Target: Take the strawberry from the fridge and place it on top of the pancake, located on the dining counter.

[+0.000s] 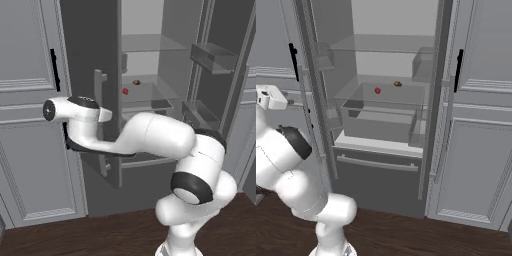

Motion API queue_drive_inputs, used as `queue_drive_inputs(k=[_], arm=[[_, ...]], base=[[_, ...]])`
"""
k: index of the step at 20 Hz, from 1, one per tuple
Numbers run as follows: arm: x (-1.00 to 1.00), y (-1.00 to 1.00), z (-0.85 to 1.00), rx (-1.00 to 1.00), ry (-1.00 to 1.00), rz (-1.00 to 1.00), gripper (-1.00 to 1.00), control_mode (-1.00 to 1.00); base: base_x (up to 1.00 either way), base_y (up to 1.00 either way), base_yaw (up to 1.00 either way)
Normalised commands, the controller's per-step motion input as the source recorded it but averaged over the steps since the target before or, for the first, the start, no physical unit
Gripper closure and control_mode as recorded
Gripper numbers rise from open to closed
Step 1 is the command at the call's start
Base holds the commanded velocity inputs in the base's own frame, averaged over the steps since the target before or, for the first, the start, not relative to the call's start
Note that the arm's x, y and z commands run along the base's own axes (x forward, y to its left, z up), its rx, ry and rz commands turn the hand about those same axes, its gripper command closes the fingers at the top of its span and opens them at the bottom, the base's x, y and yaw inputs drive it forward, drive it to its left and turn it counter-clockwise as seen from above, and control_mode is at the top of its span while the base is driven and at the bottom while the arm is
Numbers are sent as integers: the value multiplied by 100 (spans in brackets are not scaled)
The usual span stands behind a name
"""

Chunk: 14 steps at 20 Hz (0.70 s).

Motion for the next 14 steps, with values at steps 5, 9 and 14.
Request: queue_drive_inputs(k=[5, 9, 14], arm=[[-98, -93, 7, 34, 0, 25, -100, -100], [-65, -99, 39, 79, 0, 21, -100, -100], [-17, -83, 32, 99, 18, 13, -100, -100]], base=[[0, 0, 0], [0, 0, 0], [0, 0, 0]])
